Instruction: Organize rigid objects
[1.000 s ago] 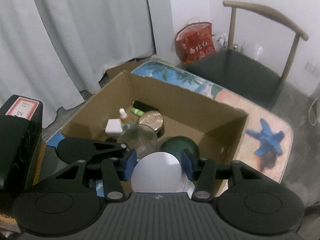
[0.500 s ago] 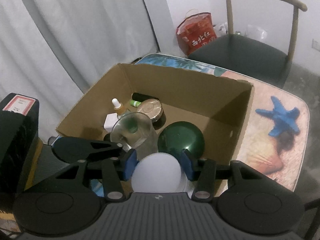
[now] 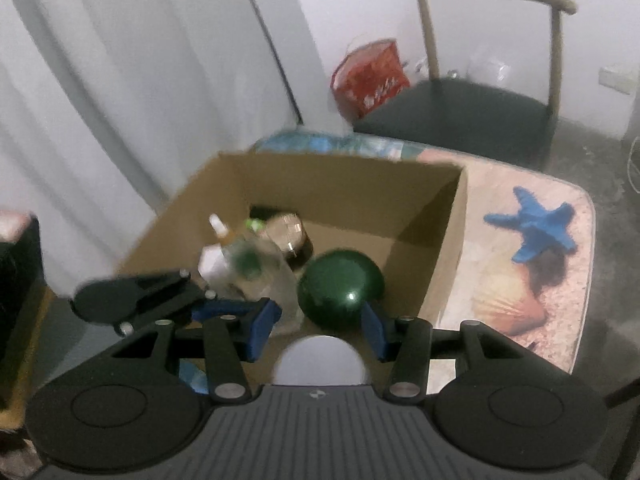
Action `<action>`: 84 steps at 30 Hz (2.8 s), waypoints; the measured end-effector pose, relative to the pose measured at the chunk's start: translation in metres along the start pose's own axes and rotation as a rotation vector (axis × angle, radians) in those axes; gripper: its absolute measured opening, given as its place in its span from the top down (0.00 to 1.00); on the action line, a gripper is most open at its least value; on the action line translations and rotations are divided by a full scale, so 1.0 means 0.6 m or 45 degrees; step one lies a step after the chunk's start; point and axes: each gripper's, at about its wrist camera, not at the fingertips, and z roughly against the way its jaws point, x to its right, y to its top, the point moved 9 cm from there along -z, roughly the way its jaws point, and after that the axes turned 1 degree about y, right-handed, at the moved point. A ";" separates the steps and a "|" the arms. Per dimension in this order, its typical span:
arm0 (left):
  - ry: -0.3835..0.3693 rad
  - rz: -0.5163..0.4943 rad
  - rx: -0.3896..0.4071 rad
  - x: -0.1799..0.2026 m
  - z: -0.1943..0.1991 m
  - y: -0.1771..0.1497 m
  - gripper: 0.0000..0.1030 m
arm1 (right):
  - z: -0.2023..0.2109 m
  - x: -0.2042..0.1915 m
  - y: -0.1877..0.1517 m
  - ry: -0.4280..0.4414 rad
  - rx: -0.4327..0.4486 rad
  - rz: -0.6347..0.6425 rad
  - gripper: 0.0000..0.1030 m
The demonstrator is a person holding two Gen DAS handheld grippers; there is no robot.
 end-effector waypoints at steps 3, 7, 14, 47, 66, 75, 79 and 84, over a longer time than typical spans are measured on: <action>0.021 -0.020 0.075 0.003 0.038 0.001 0.06 | 0.052 -0.014 0.007 0.056 0.127 -0.070 0.49; 0.053 -0.016 0.157 0.000 0.098 -0.005 0.02 | 0.126 -0.039 -0.002 0.036 0.307 -0.124 0.43; 0.260 0.017 0.233 -0.033 0.194 -0.038 0.00 | 0.230 -0.080 -0.072 -0.204 0.570 -0.227 0.00; 0.508 0.303 0.125 -0.138 0.214 -0.098 0.00 | 0.079 -0.160 -0.129 -0.631 0.353 -0.110 0.00; 0.526 0.300 0.105 -0.136 0.204 -0.085 0.02 | 0.078 -0.137 -0.120 -0.621 0.349 -0.150 0.00; 0.537 0.287 0.116 -0.136 0.211 -0.084 0.02 | 0.082 -0.145 -0.120 -0.628 0.353 -0.138 0.00; 0.541 0.282 0.115 -0.136 0.210 -0.085 0.03 | 0.082 -0.144 -0.119 -0.630 0.352 -0.138 0.00; 0.547 0.282 0.115 -0.135 0.210 -0.085 0.03 | 0.082 -0.150 -0.121 -0.631 0.348 -0.133 0.00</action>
